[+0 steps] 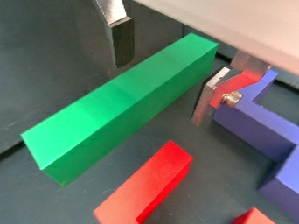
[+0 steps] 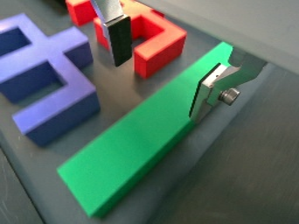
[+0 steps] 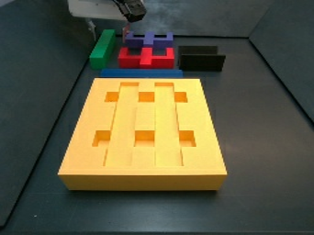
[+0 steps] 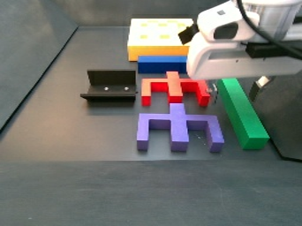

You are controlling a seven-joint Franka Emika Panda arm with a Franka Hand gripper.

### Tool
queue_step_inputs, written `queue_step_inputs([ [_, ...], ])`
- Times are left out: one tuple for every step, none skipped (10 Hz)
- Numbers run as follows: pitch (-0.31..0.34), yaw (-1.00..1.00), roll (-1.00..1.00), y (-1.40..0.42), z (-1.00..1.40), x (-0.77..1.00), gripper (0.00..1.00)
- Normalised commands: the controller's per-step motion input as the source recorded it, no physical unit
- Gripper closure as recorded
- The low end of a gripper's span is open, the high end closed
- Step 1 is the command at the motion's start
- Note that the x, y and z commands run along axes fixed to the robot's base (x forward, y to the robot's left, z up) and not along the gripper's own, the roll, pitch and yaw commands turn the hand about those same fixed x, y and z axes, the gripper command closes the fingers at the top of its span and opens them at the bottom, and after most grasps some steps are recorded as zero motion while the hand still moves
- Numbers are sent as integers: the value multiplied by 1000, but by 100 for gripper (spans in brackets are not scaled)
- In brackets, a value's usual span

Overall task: Pick up the green object. Move up. Move to above the board. Insert the green object.
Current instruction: Pick up the green object.

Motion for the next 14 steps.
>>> queue_step_inputs([
  [0,-114,0,0,-151,-189,0],
  [0,-109,0,-9,-149,-89,0],
  [0,-66,0,0,-211,-9,0],
  [10,-29,0,60,-300,0,0],
  [13,-34,0,63,-323,0,0],
  [0,-17,7,0,-243,0,0],
  [19,-66,30,-34,-194,54,0],
  [20,-60,10,0,-194,0,0],
  [14,-46,4,0,-94,0,0],
  [11,-26,6,0,0,0,0],
  [0,0,0,0,0,0,0],
  [0,0,0,0,0,0,100],
  [0,0,0,0,0,0,100],
  [0,0,0,0,0,0,100],
])
